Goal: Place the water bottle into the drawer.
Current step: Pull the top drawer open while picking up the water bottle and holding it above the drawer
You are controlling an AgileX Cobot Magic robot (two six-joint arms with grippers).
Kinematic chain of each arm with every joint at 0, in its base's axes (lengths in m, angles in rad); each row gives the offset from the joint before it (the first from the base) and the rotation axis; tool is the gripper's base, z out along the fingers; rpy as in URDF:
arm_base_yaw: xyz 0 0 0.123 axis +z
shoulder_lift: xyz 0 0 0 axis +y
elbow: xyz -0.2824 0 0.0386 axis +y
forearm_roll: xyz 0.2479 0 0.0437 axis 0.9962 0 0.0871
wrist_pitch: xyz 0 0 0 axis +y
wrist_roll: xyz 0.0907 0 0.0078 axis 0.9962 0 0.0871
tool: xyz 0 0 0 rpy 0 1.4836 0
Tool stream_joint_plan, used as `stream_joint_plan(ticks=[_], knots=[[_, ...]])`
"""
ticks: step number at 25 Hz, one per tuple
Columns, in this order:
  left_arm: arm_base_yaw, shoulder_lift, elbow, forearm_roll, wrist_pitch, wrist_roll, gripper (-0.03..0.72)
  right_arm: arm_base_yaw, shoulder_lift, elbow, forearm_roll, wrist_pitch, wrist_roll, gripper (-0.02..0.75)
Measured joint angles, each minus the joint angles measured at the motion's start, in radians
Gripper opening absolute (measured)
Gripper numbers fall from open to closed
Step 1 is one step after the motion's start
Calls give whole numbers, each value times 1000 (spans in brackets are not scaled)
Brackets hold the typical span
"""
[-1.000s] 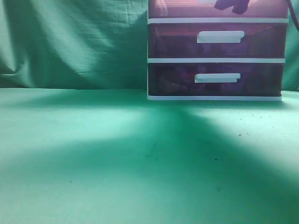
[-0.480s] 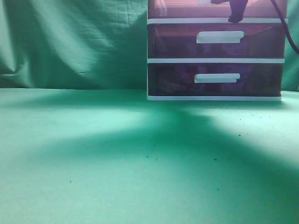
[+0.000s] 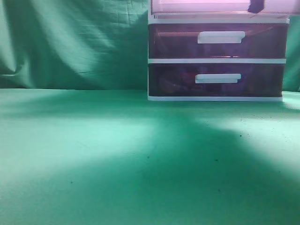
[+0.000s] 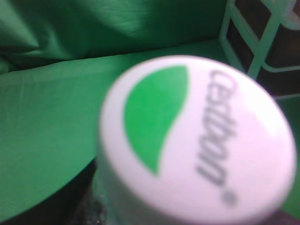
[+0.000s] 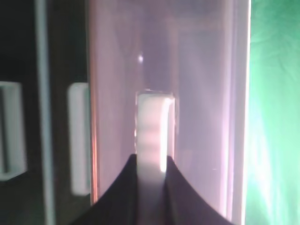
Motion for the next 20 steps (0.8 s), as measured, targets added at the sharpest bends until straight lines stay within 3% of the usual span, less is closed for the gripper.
stream_joint_plan(ticks=[7,16,20], knots=[[0,0,-64,-98,151,118,299,94,-217,259,19,-2,20,84],[0,5,-202,-455,330,515,299,113,-248,311,42,-15,19,84],[-65,64,-325,-456,411,605,299,116,-248,313,46,-17,19,84]])
